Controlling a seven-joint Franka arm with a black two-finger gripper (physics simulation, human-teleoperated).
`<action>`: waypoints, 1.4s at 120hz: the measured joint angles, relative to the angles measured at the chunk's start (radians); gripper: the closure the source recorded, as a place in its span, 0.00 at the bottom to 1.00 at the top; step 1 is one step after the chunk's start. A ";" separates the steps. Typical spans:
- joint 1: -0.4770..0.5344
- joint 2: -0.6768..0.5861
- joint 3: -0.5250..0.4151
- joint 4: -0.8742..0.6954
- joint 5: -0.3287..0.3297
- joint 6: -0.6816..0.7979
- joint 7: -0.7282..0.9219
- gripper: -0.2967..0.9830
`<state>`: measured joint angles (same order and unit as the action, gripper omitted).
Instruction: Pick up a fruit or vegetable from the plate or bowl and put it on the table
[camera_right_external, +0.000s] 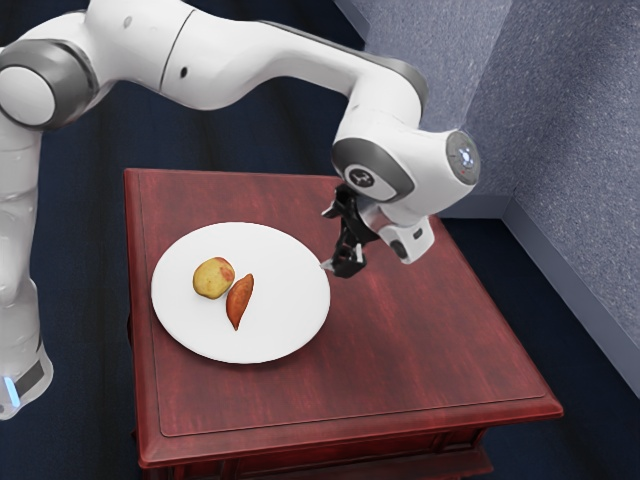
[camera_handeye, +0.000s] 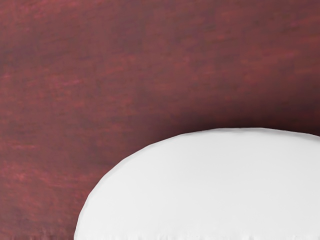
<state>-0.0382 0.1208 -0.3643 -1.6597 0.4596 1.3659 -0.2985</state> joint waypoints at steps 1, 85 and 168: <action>0.000 -0.001 0.000 -0.003 -0.001 -0.003 -0.003 0.23; 0.007 -0.511 0.061 -0.640 -0.152 0.433 -0.080 0.23; -0.044 -0.605 0.045 -0.718 -0.169 0.493 0.176 0.23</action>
<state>-0.0822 -0.4838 -0.3191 -2.3781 0.2911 1.8592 -0.1228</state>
